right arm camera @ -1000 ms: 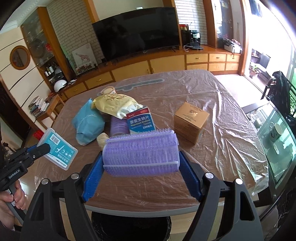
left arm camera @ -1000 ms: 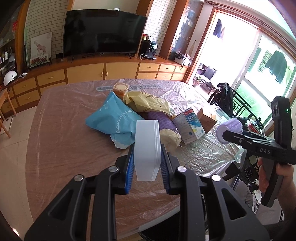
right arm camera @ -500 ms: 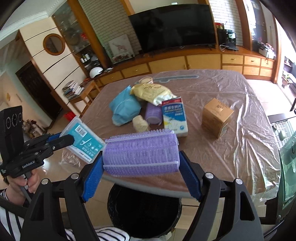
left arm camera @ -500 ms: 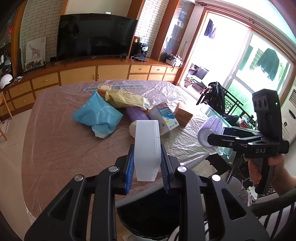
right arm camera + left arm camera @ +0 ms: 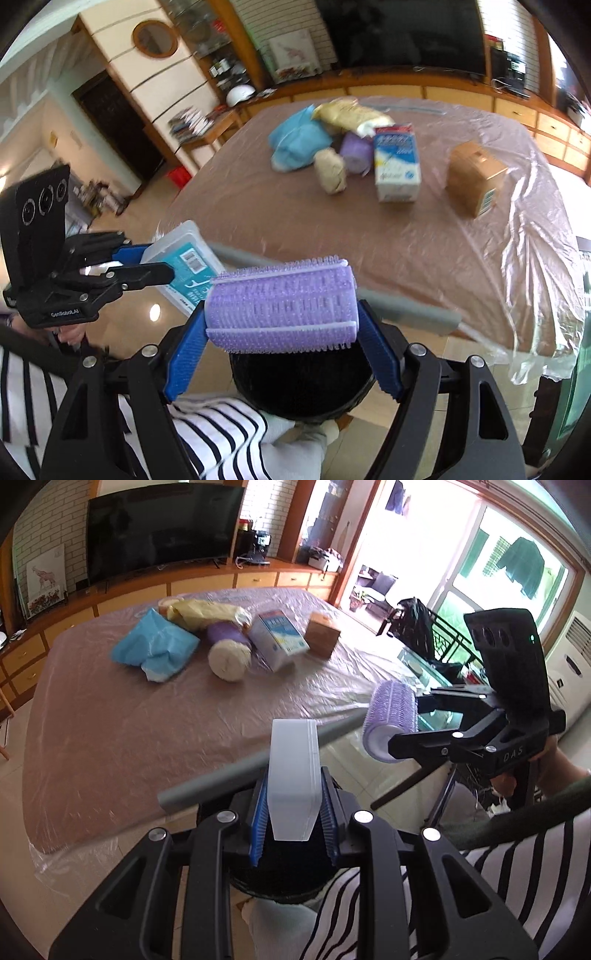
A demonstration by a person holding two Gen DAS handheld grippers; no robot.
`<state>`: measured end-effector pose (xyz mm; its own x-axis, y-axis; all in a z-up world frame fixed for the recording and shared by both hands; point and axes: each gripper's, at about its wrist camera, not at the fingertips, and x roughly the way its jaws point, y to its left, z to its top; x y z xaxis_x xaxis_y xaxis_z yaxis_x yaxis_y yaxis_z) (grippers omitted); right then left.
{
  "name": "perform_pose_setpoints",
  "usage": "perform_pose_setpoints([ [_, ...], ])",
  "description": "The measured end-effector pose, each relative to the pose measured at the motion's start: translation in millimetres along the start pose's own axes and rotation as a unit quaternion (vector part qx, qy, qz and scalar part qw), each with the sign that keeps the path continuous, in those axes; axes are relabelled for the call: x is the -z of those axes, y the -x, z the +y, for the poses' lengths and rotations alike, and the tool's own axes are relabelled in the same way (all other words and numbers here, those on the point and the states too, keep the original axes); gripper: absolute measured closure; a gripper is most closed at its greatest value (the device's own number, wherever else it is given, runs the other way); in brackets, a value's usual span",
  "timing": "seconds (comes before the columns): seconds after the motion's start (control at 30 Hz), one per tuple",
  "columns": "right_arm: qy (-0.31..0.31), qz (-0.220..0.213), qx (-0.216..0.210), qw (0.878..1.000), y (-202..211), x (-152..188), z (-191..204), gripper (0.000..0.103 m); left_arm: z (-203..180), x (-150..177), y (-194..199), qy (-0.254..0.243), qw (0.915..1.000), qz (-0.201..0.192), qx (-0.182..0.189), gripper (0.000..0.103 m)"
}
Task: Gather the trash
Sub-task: 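Carry the white box and purple brush with both tools over the black bin, then open both tools to drop the white box and purple brush into the bin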
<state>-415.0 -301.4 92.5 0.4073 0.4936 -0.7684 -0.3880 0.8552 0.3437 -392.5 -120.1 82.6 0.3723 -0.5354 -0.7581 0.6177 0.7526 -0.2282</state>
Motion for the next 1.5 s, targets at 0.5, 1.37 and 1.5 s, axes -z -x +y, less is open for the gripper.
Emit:
perform_pose_setpoints([
  [0.5,0.004,0.063,0.026,0.998,-40,34,9,0.027,1,35,-47,-0.004,0.9977,0.065,-0.019,0.075],
  [1.37,-0.047,0.083,0.101,0.99,-110,53,-10,0.027,11,49,-119,0.005,0.9916,0.112,-0.064,0.075],
  [1.5,-0.056,0.085,0.104,0.989,-114,56,-15,0.027,13,50,-123,0.004,0.9914,0.113,-0.065,0.075],
])
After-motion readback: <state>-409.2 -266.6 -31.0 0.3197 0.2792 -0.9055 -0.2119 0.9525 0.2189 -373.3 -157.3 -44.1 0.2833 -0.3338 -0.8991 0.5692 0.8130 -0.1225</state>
